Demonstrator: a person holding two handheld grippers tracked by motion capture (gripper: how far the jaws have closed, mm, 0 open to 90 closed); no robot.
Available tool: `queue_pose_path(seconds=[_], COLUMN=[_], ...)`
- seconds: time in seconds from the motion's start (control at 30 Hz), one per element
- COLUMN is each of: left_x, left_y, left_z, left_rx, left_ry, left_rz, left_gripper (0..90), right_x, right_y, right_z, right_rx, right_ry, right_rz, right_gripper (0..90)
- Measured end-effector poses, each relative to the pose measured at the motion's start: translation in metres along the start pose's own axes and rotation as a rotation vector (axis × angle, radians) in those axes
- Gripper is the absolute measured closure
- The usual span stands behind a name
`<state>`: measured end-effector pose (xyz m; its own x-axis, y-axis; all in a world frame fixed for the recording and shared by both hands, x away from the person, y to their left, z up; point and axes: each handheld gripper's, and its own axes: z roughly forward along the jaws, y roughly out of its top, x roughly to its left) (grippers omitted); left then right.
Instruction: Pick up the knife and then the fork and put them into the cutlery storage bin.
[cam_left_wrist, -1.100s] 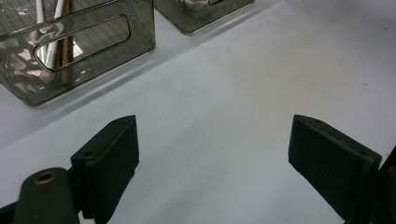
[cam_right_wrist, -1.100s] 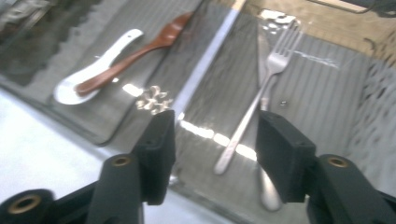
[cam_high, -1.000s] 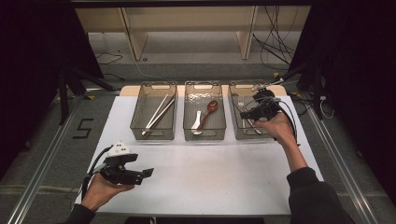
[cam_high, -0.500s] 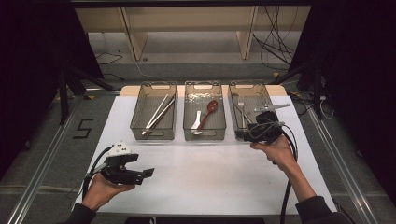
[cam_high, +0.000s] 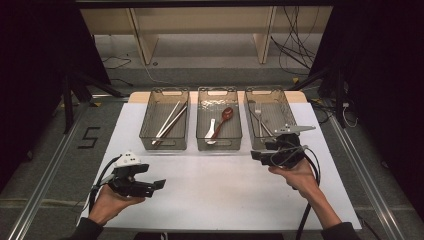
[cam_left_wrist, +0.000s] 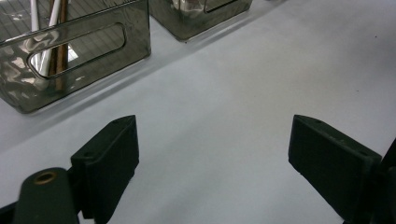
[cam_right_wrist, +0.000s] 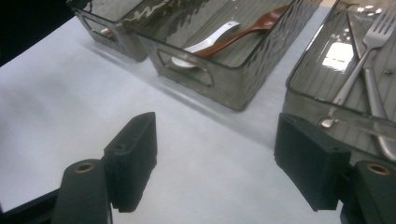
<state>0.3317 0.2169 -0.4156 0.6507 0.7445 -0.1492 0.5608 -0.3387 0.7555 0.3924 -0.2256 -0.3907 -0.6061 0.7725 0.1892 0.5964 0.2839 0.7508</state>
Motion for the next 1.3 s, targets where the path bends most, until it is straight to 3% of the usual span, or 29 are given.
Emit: queue_pose_path(seconds=[0.5, 1.07, 1.3], left_x=[-0.002, -0.005, -0.006], left_y=[0.001, 0.001, 0.0], left_z=[-0.004, -0.007, -0.01], left_rx=[-0.032, -0.054, -0.084], left_ry=[-0.014, -0.025, -0.029], left_rz=[0.008, 0.004, 0.008], left_gripper=[15.5, 15.5, 15.5], right_x=[0.025, 0.035, 0.038], right_y=[-0.028, -0.054, -0.06], right_z=[-0.016, -0.02, -0.024], right_rx=[-0.043, -0.133, -0.14], right_ry=[0.032, 0.055, 0.038], right_rz=[-0.014, -0.008, -0.018], right_gripper=[26.2, 20.2, 20.2])
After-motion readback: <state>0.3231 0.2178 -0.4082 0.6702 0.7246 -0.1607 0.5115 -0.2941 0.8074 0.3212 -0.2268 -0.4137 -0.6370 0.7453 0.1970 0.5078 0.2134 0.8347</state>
